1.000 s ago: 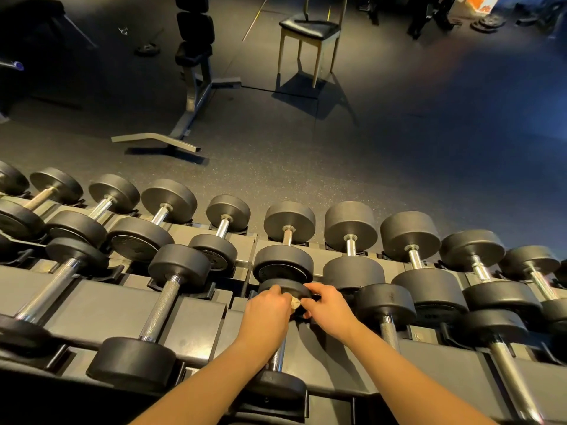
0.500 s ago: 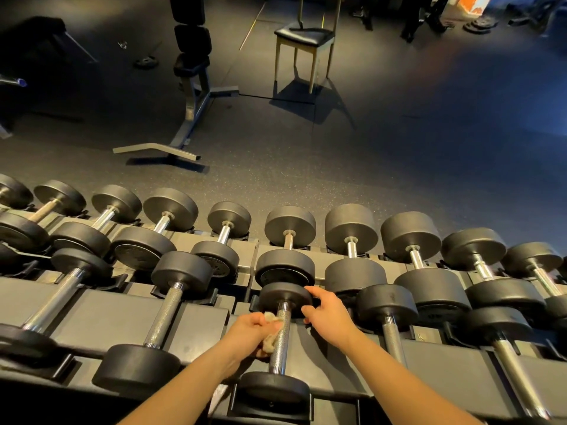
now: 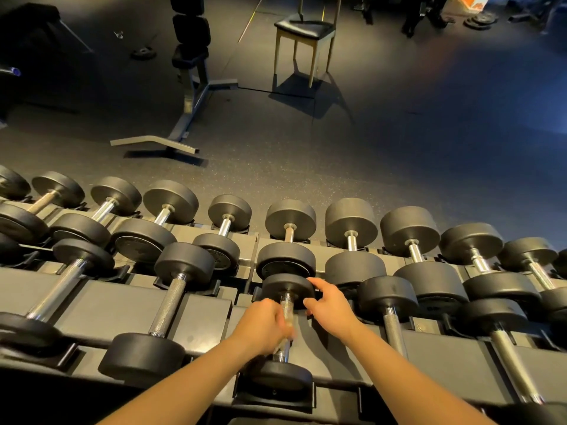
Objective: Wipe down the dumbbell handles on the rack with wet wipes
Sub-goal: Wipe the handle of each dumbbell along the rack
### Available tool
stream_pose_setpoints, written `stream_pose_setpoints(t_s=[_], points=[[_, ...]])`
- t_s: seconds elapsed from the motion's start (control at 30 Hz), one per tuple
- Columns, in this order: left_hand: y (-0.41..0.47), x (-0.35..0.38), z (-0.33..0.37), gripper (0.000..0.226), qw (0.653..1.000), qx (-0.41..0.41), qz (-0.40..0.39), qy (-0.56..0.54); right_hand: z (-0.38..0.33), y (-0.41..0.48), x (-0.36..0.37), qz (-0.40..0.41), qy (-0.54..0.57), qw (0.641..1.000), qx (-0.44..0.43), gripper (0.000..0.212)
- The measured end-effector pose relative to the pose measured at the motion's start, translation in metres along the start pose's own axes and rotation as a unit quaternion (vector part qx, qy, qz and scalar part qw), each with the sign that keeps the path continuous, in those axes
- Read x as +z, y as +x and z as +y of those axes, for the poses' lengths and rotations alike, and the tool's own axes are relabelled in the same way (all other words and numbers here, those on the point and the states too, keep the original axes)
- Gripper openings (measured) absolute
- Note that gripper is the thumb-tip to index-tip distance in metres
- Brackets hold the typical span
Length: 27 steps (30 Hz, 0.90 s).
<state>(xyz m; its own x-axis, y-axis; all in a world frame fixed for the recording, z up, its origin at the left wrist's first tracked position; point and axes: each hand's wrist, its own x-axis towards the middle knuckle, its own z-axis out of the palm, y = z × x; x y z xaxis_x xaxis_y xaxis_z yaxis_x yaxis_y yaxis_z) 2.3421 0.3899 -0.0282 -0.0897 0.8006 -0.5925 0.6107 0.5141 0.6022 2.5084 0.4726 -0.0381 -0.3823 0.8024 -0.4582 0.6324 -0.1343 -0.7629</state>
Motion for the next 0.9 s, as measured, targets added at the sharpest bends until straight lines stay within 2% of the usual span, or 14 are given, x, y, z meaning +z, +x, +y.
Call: stream_pose_setpoints(t_s=[0.07,0.1,0.17,0.27,0.33,0.37,0.43,0.6,0.67,0.77,0.83,0.9], points=[[-0.003,-0.001,-0.004,0.033,0.996,-0.009,-0.071,0.052,0.000,0.000,0.001,0.004,0.001,1.000,0.003,0.043],[-0.004,0.000,-0.004,0.034,0.996,-0.006,-0.067,0.066,0.000,-0.001,0.001,0.005,-0.001,1.000,0.005,0.043],[-0.001,0.002,0.002,0.030,0.999,0.004,0.001,0.053,0.000,-0.001,0.002,0.005,-0.007,1.000,0.007,0.044],[0.006,0.004,0.013,0.025,0.988,0.026,0.147,-0.026,0.002,0.000,0.003,-0.001,-0.003,1.000,0.011,0.048],[0.010,0.009,0.014,0.028,0.977,0.015,0.196,-0.078,0.003,-0.002,0.004,-0.001,-0.004,1.000,0.017,0.051],[0.011,0.009,0.013,0.029,0.976,0.000,0.191,-0.104,0.003,-0.002,0.004,0.004,-0.007,1.000,0.017,0.053],[0.010,0.007,0.008,0.031,0.982,-0.032,0.129,-0.131,0.003,-0.001,0.005,0.010,-0.015,1.000,0.015,0.053],[-0.010,-0.007,-0.011,0.027,0.997,-0.018,-0.062,-0.039,-0.007,-0.004,-0.002,0.003,-0.066,0.997,0.037,0.050],[-0.019,-0.012,-0.016,0.026,0.995,-0.001,-0.102,-0.011,-0.018,-0.010,-0.005,0.065,-0.138,0.988,0.016,0.043],[-0.023,-0.031,-0.019,0.025,0.996,0.021,-0.091,0.004,-0.037,-0.022,-0.003,0.152,-0.156,0.975,-0.042,0.023],[-0.023,-0.046,-0.020,0.025,0.998,0.030,-0.055,-0.030,-0.049,-0.027,0.002,0.132,-0.118,0.983,-0.058,0.014],[-0.027,-0.061,-0.021,0.027,0.996,0.040,-0.023,-0.080,-0.061,-0.032,0.011,0.077,-0.070,0.992,-0.069,0.012]])
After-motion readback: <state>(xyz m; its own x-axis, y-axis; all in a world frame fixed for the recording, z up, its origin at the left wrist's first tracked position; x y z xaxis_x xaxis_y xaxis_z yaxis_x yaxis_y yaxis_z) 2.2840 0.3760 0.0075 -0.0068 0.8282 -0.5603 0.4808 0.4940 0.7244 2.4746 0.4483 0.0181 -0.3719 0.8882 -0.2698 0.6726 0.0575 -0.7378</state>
